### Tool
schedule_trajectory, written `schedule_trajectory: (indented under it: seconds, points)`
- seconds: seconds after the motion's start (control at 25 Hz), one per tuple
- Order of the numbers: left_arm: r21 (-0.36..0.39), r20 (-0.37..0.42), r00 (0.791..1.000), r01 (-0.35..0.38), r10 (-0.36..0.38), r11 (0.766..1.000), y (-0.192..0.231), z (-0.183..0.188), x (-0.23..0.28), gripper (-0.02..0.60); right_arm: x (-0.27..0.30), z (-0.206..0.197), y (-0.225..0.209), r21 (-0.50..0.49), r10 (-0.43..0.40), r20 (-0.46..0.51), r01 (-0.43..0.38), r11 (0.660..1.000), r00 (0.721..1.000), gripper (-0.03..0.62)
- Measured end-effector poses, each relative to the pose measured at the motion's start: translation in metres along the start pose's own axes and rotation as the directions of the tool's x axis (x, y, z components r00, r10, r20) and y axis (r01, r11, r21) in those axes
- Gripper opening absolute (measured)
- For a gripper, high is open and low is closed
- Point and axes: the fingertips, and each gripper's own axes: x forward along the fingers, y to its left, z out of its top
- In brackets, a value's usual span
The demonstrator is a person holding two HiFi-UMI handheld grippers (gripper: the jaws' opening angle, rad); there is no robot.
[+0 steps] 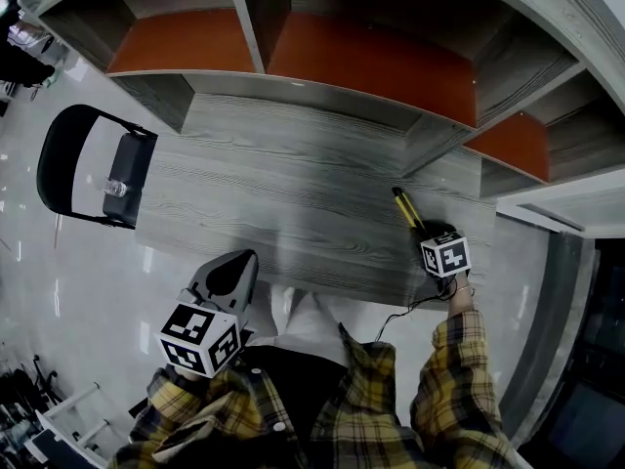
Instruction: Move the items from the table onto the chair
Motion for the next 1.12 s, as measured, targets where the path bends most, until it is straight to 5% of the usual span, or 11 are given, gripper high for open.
schedule_trajectory:
  seconds: [0.32, 0.56, 1.12]
  points:
    - [-0.020, 0.031, 0.999, -0.008, 0.009, 1.000, -0.004, 0.001, 0.000, 0.003, -0.013, 0.011, 0.038, 0.177, 0.102, 0.150, -0.129, 0.976, 0.983, 0.127]
    - [-0.042, 0.038, 0.999, -0.023, 0.025, 0.999, -0.002, -0.004, -0.004, 0.003, -0.030, 0.025, 0.076, 0.215, 0.148, 0.243, -0.202, 0.955, 0.959, 0.127]
    - [-0.150, 0.111, 0.989, -0.076, 0.093, 0.986, 0.083, -0.011, -0.051, 0.003, -0.009, 0.102, 0.190, 0.273, 0.259, 0.259, -0.328, 0.904, 0.930, 0.127]
